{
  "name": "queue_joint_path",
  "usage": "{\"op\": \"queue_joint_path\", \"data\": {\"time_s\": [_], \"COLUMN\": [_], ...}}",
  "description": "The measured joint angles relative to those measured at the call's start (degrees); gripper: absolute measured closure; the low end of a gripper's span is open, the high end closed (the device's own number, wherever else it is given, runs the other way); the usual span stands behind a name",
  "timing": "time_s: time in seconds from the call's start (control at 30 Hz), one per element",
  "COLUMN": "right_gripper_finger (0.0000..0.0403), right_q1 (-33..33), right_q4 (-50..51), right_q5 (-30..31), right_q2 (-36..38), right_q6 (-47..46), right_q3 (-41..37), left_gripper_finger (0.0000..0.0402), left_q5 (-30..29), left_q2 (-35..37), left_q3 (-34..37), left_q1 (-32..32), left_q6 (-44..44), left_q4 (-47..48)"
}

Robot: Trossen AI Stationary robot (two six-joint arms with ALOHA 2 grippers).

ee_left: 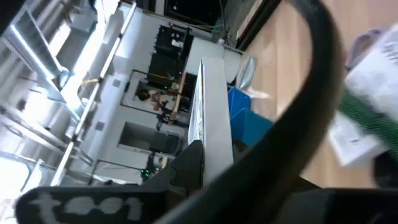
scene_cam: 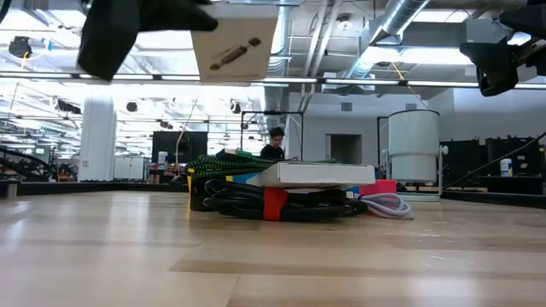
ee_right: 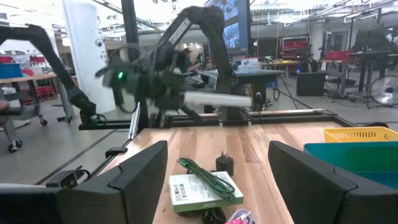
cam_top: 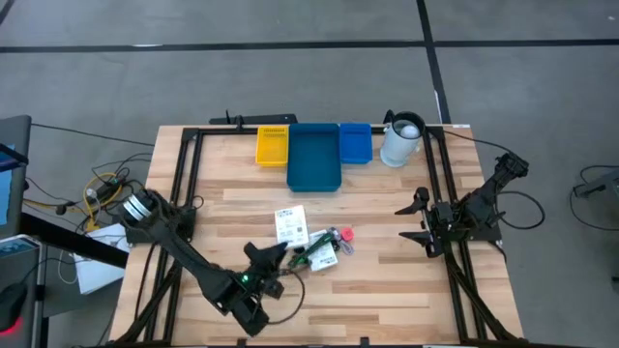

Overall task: Pick and place items into bin
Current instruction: Put the left white box into the dark blue bin

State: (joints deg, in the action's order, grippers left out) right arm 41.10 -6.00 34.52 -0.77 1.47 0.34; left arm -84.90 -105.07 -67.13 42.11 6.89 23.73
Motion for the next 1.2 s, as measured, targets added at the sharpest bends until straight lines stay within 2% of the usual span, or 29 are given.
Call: {"op": "queue_joint_path", "data": {"time_s": [0.17, 0.3, 0.47, 0.6, 0.83, 1.0, 1.2], "right_gripper_finger": [0.0127, 0.0127, 0.0127, 0.0127, 0.0127, 0.0127, 0.0127], "right_q1": [0.0, 0.0, 0.0, 0.0, 0.0, 0.0, 0.0], "right_q4": [0.0, 0.04, 0.24, 0.46, 0.46, 0.46, 0.46], "right_q5": [0.0, 0.02, 0.01, 0.02, 0.0, 0.02, 0.0], "right_q2": [-0.01, -0.01, 0.01, 0.01, 0.01, 0.01, 0.01], "right_q6": [0.01, 0.01, 0.0, 0.0, -0.01, 0.01, 0.01], "right_q3": [0.0, 0.0, 0.0, 0.0, 0.0, 0.0, 0.0], "left_gripper_finger": [0.0334, 0.0334, 0.0334, 0.0334, 0.0334, 0.0334, 0.0333], "left_q5": [4.22, 7.77, 17.84, 29.5, 50.36, 61.47, 70.55], "left_q2": [7.16, 12.06, 16.95, 18.85, 18.83, 18.81, 18.77], "left_q3": [0.0, 0.0, 0.0, 0.0, 0.0, 0.0, 0.02], "left_q1": [-3.45, -7.76, -15.37, -22.85, -36.24, -45.22, -53.85], "left_q6": [-1.08, 1.23, 7.23, 14.74, 28.82, 30.34, 30.39], "left_q4": [7.06, 11.2, 11.41, 7.44, -8.39, -16.17, -17.03]}}
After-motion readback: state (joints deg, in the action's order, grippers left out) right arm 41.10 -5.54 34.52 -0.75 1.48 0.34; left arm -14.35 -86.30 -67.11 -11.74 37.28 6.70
